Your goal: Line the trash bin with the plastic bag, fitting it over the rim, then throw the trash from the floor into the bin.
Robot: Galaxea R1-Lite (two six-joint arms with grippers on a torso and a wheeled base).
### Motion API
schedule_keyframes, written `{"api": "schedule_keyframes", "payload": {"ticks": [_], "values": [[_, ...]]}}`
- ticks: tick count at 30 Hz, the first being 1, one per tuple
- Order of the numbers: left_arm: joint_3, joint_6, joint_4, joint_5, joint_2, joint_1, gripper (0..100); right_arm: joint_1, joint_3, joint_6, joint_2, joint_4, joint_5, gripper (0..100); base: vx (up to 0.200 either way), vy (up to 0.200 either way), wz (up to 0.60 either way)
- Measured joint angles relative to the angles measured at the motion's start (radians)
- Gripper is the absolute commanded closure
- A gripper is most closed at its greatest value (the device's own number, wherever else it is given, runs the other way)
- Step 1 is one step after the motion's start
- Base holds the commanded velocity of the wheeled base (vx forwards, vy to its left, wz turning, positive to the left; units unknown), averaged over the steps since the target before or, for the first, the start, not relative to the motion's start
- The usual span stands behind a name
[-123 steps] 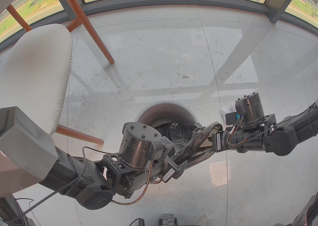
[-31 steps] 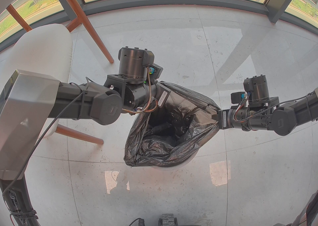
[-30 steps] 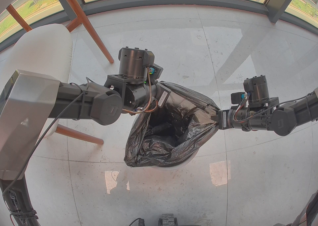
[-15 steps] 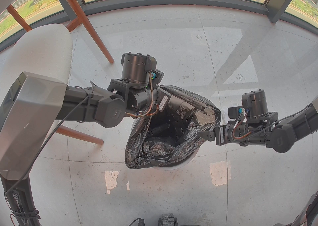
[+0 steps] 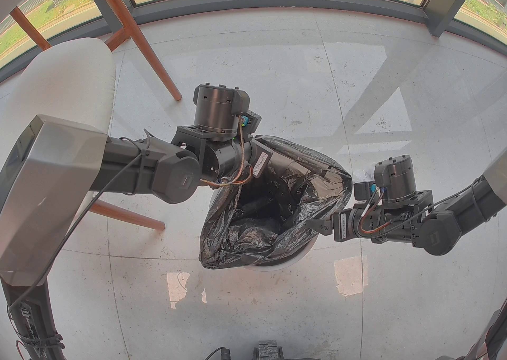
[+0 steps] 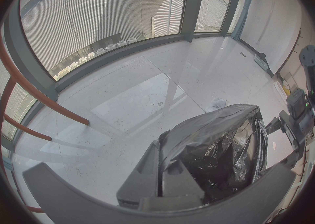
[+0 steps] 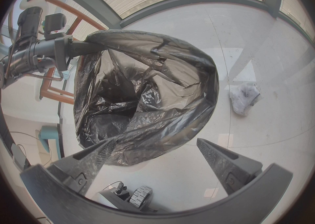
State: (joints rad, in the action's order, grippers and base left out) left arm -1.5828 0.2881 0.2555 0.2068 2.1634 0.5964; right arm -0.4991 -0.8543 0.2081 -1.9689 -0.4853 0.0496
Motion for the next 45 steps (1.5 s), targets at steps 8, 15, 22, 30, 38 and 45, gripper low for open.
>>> {"api": "schedule_keyframes", "payload": {"ticks": [8, 15, 22, 30, 38, 45], "values": [[0.001, -0.002, 0.000, 0.000, 0.001, 0.000, 100, 0.000, -0.035, 0.053, -0.055, -0.081, -0.029, 100, 0.000, 0.000, 0.00], [0.004, -0.001, 0.000, -0.001, 0.001, -0.009, 100, -0.015, -0.031, 0.056, -0.065, -0.072, -0.031, 100, 0.000, 0.000, 0.00], [0.007, 0.002, -0.007, -0.002, 0.001, -0.016, 100, -0.020, -0.006, 0.055, -0.030, -0.067, -0.026, 100, 0.000, 0.000, 0.00], [0.009, 0.007, -0.089, -0.032, -0.006, -0.030, 100, -0.040, 0.024, 0.098, 0.050, 0.062, 0.009, 100, 0.000, 0.000, 0.00], [0.016, 0.018, -0.120, -0.038, -0.018, -0.033, 100, -0.055, 0.058, 0.130, 0.095, 0.090, 0.020, 100, 0.000, 0.000, 0.00], [0.004, 0.017, -0.115, -0.033, -0.018, -0.034, 100, -0.035, 0.074, 0.097, 0.075, 0.078, 0.009, 100, 0.000, 0.000, 0.00]]}}
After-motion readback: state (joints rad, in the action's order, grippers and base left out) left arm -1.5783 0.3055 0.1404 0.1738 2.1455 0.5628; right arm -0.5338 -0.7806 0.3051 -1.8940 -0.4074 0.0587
